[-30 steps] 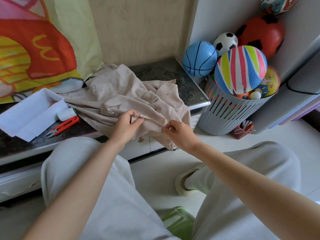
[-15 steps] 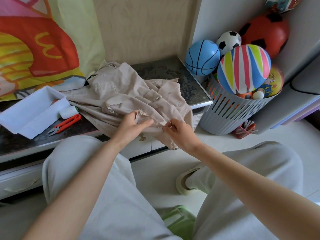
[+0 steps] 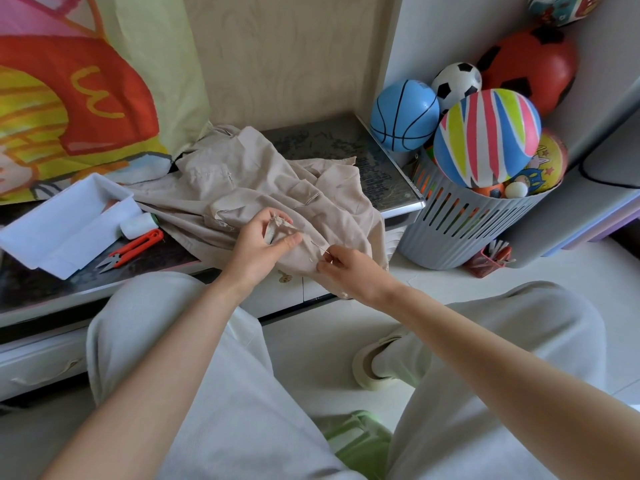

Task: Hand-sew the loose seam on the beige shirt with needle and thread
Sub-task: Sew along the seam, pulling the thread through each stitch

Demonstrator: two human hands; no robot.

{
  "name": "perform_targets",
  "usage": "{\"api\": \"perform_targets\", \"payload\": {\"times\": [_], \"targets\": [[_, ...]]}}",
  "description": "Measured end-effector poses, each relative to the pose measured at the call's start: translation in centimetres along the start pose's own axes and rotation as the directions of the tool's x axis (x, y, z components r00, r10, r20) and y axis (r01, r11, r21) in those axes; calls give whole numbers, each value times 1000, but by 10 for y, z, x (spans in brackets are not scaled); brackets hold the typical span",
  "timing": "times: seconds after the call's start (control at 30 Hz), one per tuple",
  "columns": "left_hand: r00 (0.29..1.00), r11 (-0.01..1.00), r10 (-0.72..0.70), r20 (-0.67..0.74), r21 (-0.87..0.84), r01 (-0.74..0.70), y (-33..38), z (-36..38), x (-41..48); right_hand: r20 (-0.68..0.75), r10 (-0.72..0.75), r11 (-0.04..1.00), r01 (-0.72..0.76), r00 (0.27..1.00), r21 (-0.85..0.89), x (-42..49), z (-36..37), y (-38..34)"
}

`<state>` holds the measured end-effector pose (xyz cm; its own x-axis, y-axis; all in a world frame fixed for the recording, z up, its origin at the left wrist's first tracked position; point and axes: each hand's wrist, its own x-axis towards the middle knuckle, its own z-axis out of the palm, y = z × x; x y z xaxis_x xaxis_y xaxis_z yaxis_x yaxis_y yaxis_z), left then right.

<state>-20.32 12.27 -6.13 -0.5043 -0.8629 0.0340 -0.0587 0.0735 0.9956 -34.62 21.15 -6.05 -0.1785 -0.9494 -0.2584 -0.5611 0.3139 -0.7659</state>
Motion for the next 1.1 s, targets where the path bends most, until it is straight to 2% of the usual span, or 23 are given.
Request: {"api": "perform_targets", "payload": {"times": [0.13, 0.23, 0.27, 0.4, 0.63, 0.73, 1.0, 1.1], "targets": [[1000, 1000, 21, 5, -10, -21, 1, 0, -1, 66, 30, 996, -35, 997, 86, -1, 0, -1], [999, 999, 34, 14, 3, -34, 3, -1, -1, 72, 77, 924, -99, 994, 368, 1, 2, 1], [999, 999, 38, 17, 7, -38, 4, -1, -1, 51, 87, 912, -100, 995, 398, 3, 2, 3], [999, 999, 42, 26, 11, -42, 4, -1, -2, -45, 69, 935, -49, 997, 352, 6, 5, 7], [999, 999, 48, 19, -7, -48, 2, -2, -1, -42, -58, 961, 67, 997, 269, 9, 6, 7], [998, 999, 54, 22, 5, -54, 2, -2, -1, -33, -88, 954, 94, 996, 286, 6, 5, 6], [999, 999, 37, 19, -15, -37, 2, -2, -2, -56, -37, 958, 51, 998, 281, 6, 7, 8], [999, 999, 34, 34, -27, -33, 1, -3, -2, -41, -61, 956, 70, 997, 286, 4, 6, 4]]}}
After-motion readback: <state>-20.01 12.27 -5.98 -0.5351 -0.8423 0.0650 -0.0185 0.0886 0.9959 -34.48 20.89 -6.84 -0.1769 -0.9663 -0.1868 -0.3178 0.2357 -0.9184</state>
